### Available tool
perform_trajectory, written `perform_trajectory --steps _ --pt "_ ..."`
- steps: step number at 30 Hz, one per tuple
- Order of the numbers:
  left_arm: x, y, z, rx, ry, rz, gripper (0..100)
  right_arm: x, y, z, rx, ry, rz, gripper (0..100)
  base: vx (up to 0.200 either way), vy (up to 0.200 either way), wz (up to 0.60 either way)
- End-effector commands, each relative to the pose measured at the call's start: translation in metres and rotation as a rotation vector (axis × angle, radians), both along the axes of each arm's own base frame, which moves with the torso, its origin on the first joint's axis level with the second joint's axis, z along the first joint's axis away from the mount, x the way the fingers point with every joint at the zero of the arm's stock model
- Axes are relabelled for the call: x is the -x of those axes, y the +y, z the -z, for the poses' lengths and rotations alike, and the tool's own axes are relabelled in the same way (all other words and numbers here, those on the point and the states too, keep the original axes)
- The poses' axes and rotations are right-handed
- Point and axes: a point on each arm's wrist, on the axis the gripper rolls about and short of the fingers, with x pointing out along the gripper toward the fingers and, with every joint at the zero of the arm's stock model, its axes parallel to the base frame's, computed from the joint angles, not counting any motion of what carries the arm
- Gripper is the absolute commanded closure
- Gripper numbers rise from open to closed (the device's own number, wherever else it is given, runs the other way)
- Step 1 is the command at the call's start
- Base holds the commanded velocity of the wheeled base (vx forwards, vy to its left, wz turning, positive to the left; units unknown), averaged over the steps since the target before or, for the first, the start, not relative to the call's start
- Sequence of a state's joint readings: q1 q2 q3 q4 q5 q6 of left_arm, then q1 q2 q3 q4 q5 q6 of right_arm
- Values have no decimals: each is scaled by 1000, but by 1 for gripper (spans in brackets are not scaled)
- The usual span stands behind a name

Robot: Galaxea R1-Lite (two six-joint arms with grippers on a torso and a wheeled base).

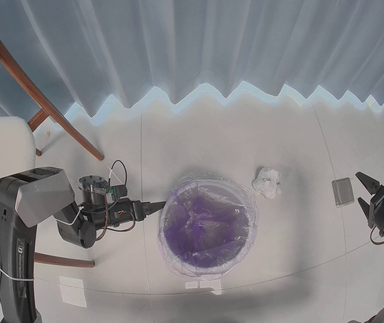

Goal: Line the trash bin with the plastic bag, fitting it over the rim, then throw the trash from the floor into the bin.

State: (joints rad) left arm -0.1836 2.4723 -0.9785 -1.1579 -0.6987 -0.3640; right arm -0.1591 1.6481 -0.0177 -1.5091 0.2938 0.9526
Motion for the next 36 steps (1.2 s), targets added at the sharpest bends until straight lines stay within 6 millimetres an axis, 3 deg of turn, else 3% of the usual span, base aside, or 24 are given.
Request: perform_trajectory --steps 1,17,36 --pt "-4 -1 6 34 33 9 0 3 0 4 -4 24 1 0 0 0 0" --pt "-14 -3 16 344 179 56 0 2 0 6 -6 35 0 0 0 0 0" --pt "-9 -16 21 481 328 70 0 -2 0 12 -11 65 0 0 0 0 0"
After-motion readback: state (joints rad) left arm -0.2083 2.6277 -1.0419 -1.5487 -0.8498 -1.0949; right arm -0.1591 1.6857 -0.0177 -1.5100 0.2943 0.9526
